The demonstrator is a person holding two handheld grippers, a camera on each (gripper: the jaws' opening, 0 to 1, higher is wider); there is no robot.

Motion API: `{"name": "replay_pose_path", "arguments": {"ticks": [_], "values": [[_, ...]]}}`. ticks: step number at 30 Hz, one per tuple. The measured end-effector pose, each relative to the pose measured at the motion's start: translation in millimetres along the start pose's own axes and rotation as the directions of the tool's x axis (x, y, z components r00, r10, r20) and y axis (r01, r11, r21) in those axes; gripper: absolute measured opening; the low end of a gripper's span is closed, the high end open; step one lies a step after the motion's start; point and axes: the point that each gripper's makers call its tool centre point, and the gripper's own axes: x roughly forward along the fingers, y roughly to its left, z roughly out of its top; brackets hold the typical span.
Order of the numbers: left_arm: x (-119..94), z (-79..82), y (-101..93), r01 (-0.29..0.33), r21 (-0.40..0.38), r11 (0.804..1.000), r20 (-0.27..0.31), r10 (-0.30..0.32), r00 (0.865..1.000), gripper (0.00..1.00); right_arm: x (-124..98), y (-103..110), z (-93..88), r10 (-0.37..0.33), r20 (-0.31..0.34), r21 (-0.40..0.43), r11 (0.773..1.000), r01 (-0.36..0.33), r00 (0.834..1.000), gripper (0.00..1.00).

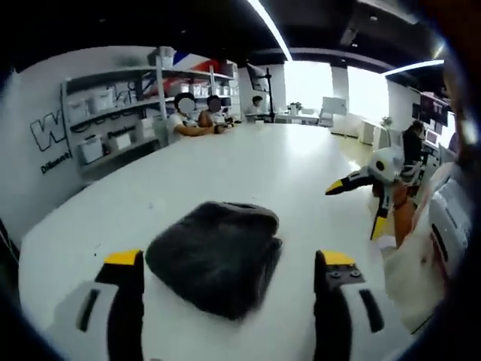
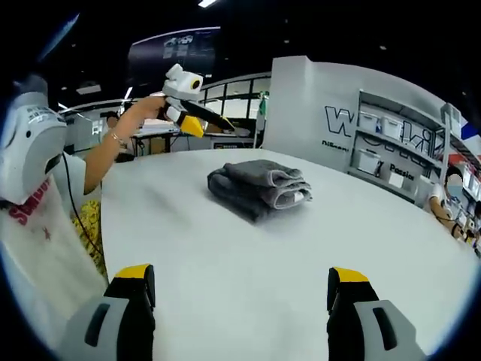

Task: Fold the towel on the table until its edges align and the towel forms a compact rectangular stack.

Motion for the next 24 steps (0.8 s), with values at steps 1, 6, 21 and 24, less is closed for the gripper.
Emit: {"name": "replay_pose_path", "arguments": {"ticks": [1,6,21,24], "values": [[-6.1,-1.7,-0.7,-0.005,0.0,1.0,0.004,0.005,1.0,0.99,1.3,0.4,0.0,0.004,-0.002,-0.001,1.0,-0.004,1.0,0.99],[-35.9,-10.7,4.2,-0.083,-0.015,0.996,0.046,0.084,0.995,0.99,4.3,-1.3,0.9,0.015,-0.01,-0.004,1.0,-0.015,1.0,0.99],[-93.2,-52.8,-25.1,-0.18,-0.087,0.98,0.137,0.191,0.972,0.99,12.6,-13.8,7.7,0.005,-0.046,-0.011,1.0,-0.005,0.999,0.99],[-97.2,-76.0,-24.1,-0.224,-0.106,0.969,0.051,0.231,0.972,0.99,15.3,-14.2,9.7,0.006,-0.043,-0.007,1.0,-0.006,0.999,0.99]]}}
